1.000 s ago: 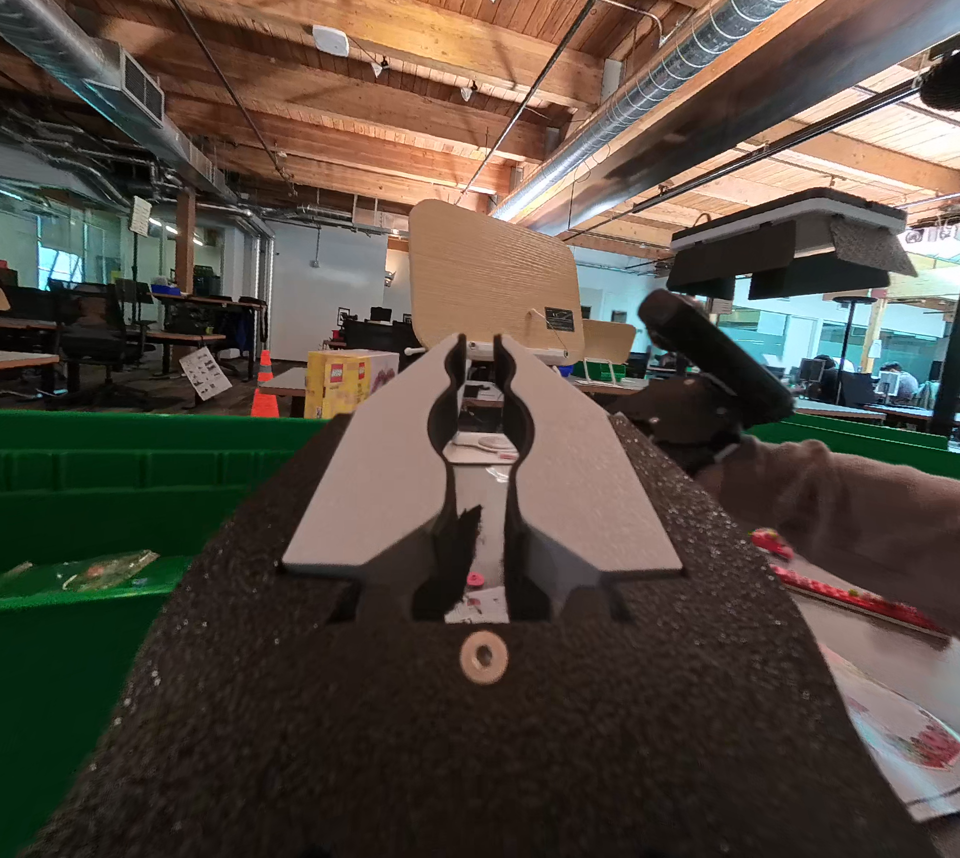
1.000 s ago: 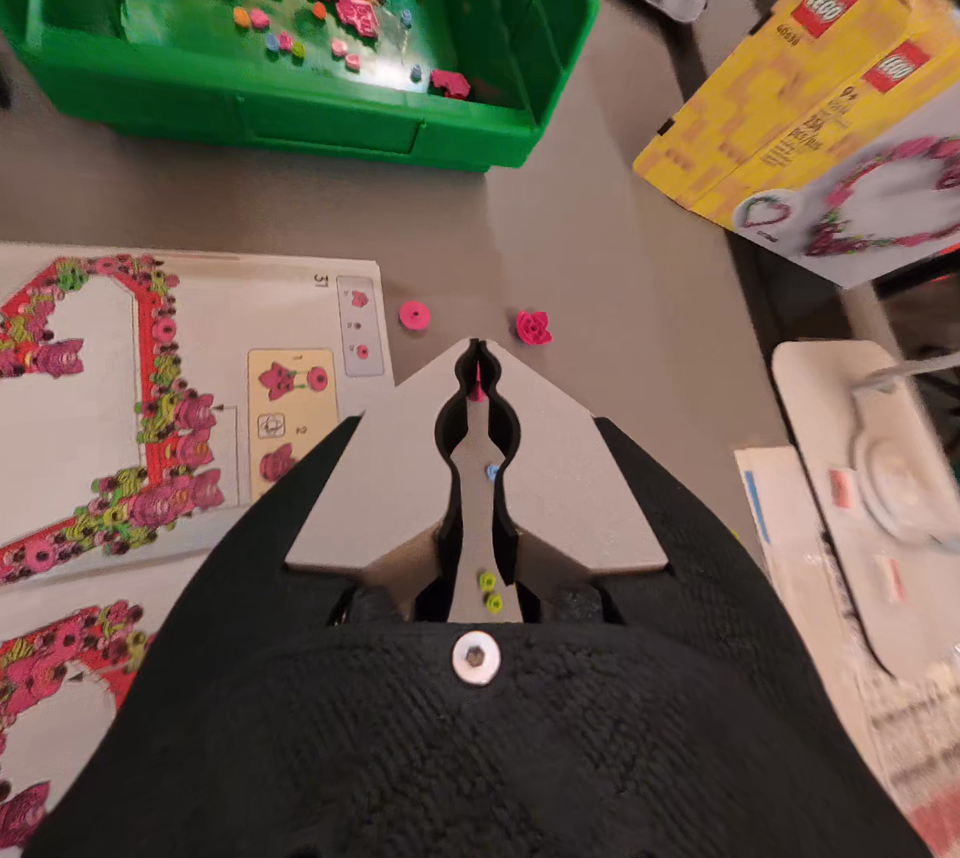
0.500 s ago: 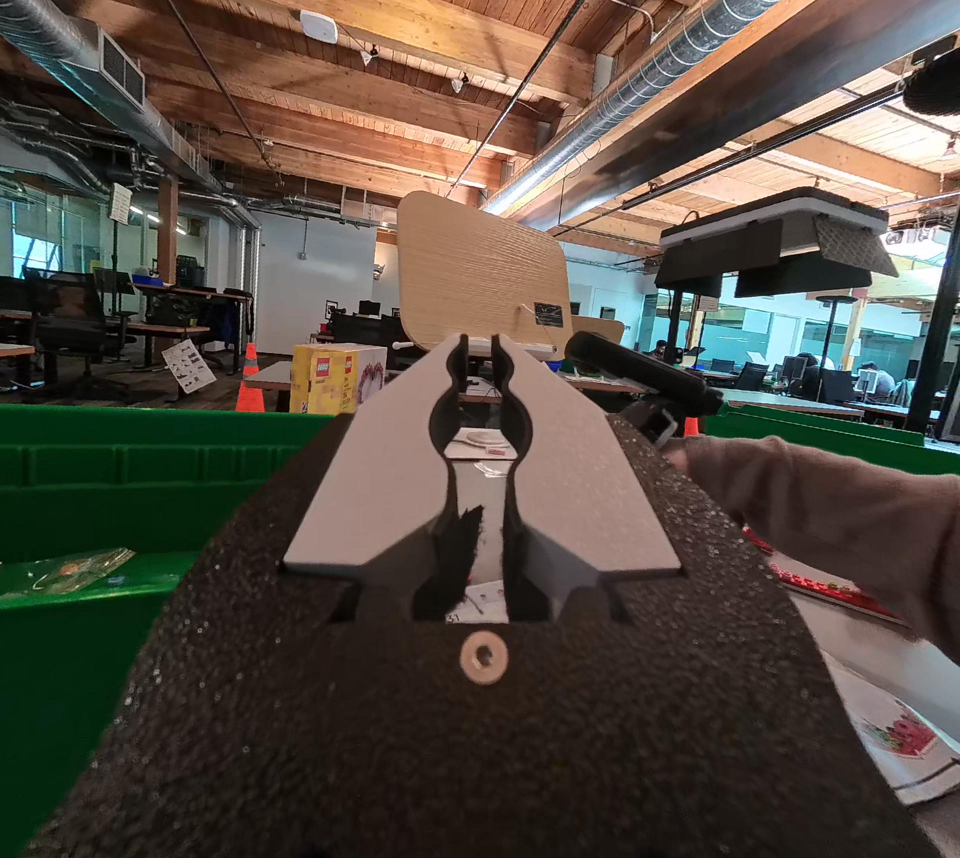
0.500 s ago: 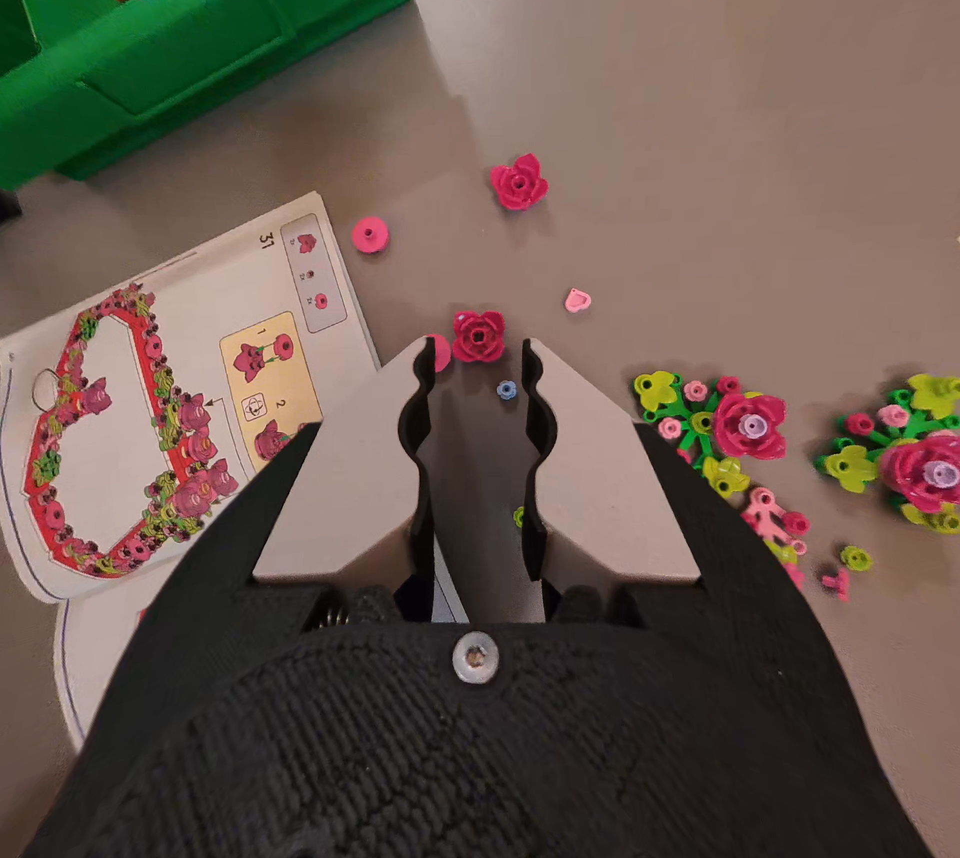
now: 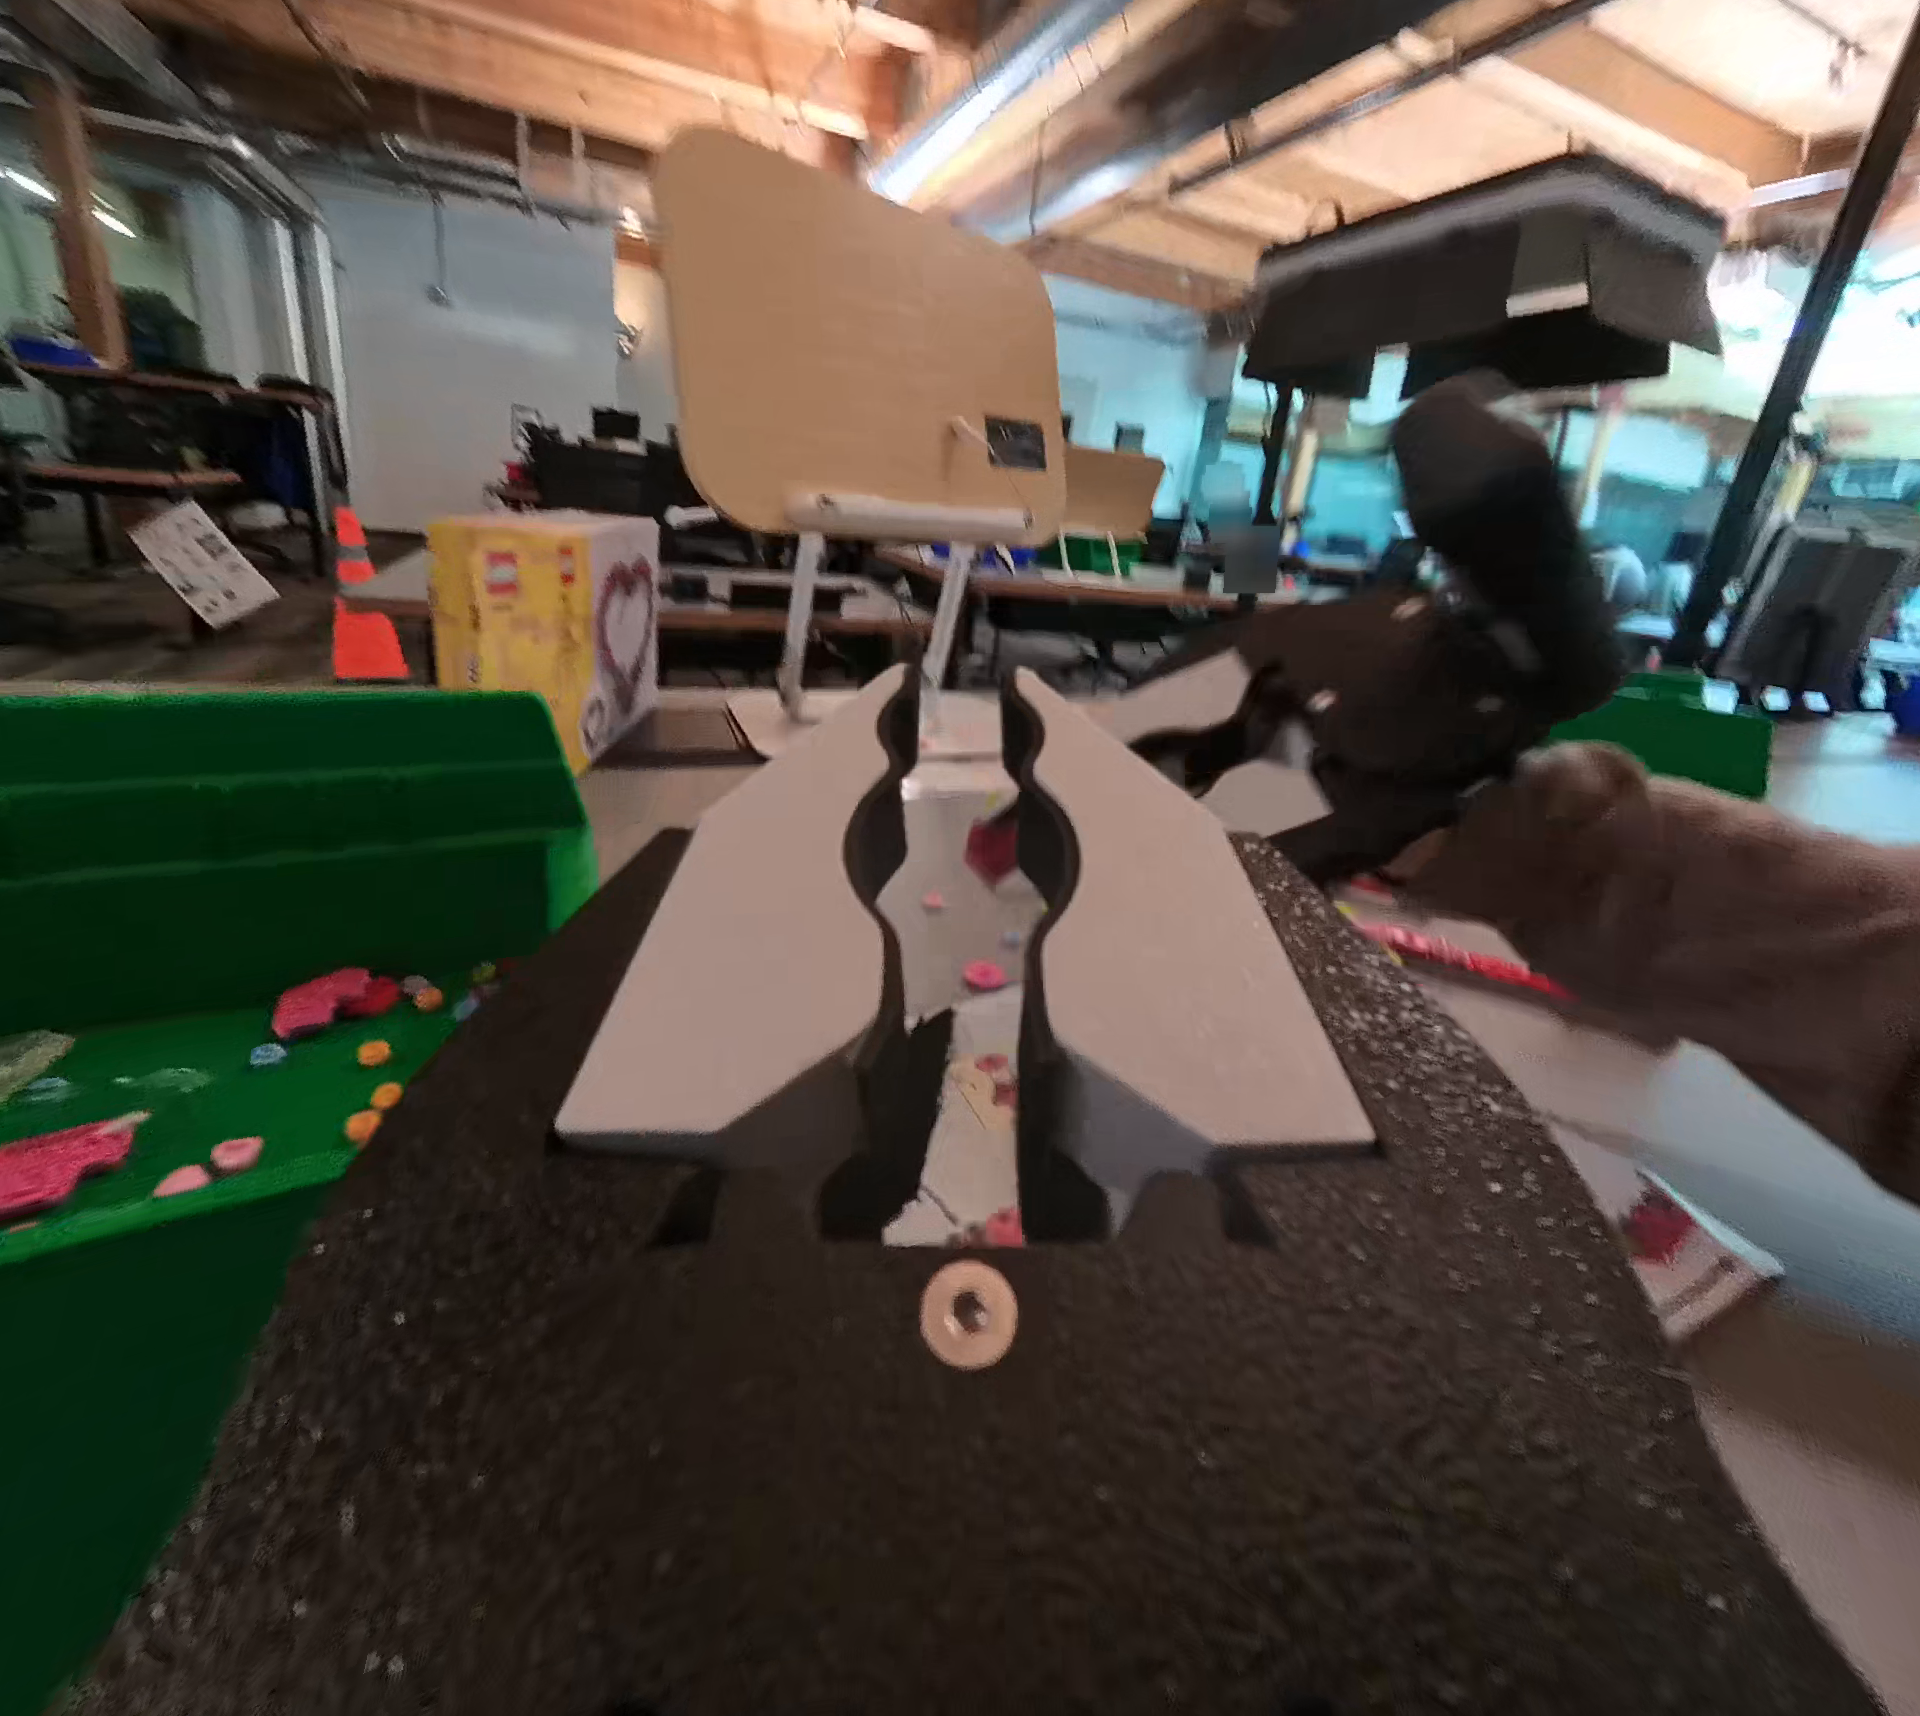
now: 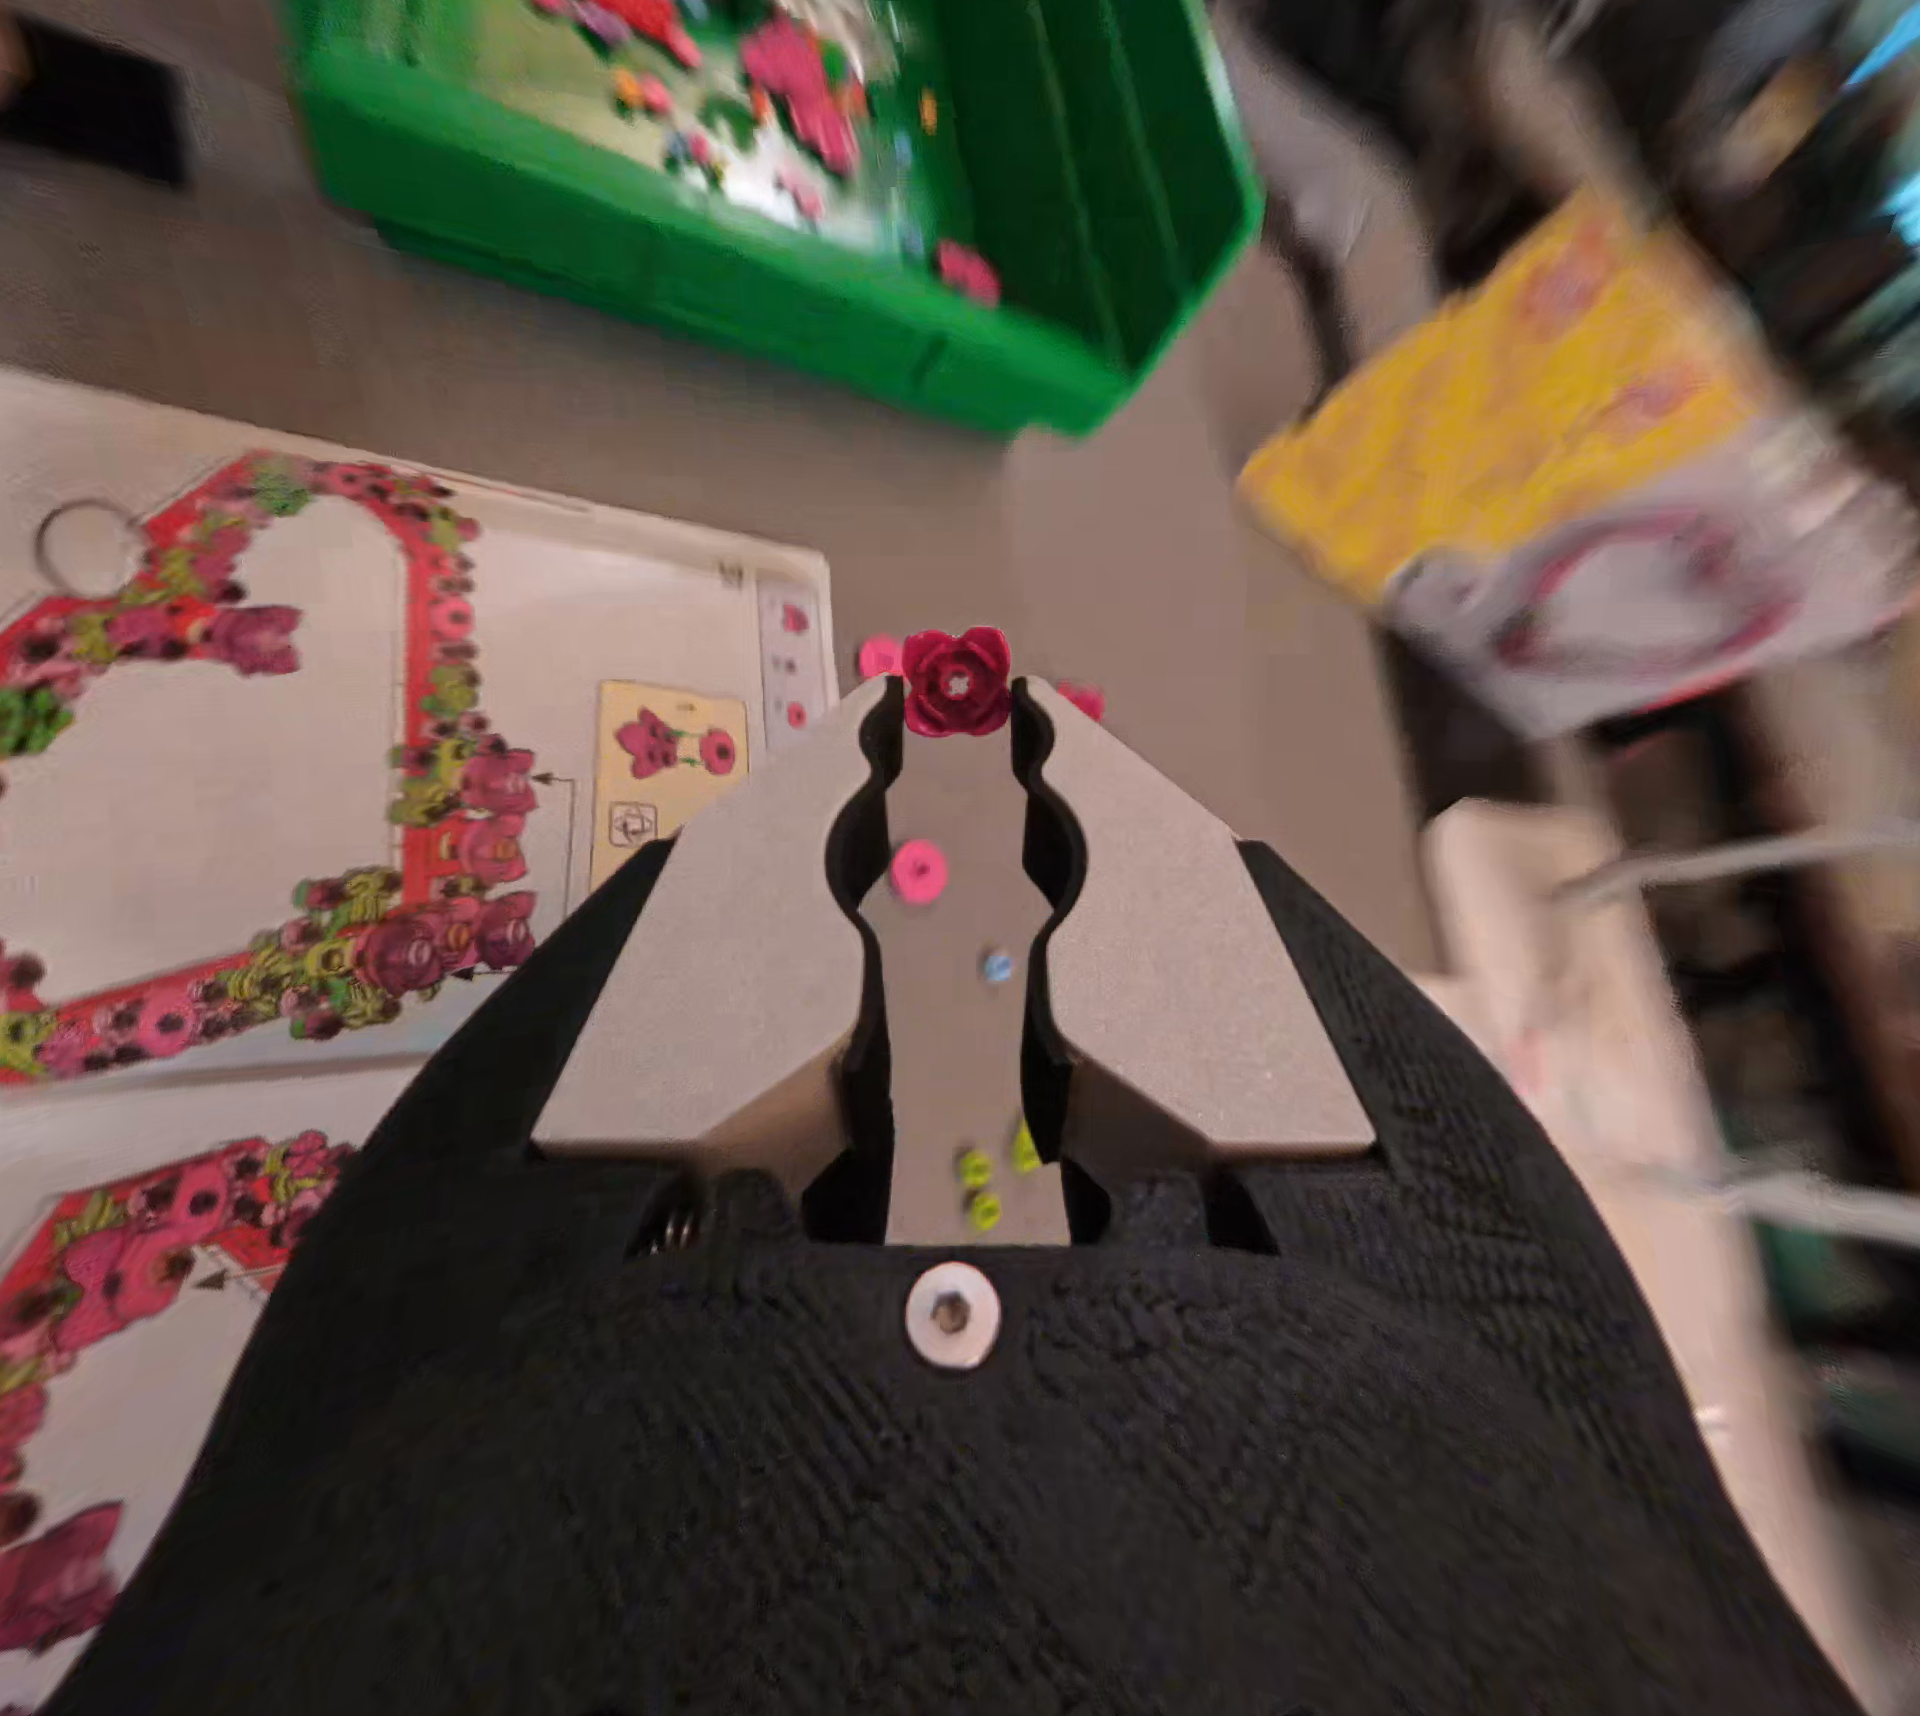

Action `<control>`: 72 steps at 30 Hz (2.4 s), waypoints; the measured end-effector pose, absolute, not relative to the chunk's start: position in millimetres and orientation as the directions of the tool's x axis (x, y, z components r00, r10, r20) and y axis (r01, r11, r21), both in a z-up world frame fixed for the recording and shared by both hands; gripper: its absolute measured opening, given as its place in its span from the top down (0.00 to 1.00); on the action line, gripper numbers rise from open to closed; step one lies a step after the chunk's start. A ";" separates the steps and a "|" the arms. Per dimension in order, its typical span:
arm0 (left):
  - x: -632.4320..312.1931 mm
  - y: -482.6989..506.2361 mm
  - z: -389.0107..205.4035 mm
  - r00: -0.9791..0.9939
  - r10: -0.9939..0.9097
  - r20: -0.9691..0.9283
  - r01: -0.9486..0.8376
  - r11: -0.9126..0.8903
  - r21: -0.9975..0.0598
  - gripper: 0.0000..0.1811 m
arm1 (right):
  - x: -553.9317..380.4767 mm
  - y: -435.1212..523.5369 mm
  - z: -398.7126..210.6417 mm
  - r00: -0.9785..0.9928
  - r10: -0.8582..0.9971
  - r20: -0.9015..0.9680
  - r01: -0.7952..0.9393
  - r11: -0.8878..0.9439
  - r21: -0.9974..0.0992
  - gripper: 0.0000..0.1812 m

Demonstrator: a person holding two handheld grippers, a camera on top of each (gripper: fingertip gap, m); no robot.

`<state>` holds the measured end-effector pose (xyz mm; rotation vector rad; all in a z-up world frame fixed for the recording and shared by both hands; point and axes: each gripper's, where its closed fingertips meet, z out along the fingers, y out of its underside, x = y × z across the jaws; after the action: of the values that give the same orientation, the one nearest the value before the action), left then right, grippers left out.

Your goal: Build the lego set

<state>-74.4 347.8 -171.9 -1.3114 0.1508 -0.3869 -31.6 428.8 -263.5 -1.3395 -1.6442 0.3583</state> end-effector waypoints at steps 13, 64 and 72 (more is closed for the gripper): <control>-22.8 335.8 -180.0 0.842 -0.528 -0.112 0.012 0.225 -0.974 0.86 | -25.3 323.5 -182.4 0.006 -0.106 0.994 0.338 0.936 0.097 0.90; -9.5 314.6 -161.2 0.758 -0.645 -0.094 0.136 0.298 -0.945 1.00 | -8.7 302.6 -153.9 0.218 0.494 0.842 0.196 0.823 -0.534 1.00; -39.4 328.0 -159.2 0.883 -0.453 -0.123 0.041 0.336 -0.941 1.00 | -6.2 334.0 -164.5 0.215 0.705 0.676 0.223 0.639 -0.736 0.88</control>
<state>-39.4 328.0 -159.2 -1.1925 0.3988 -0.3331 -6.2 334.0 -164.5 -0.8675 -1.3506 0.3999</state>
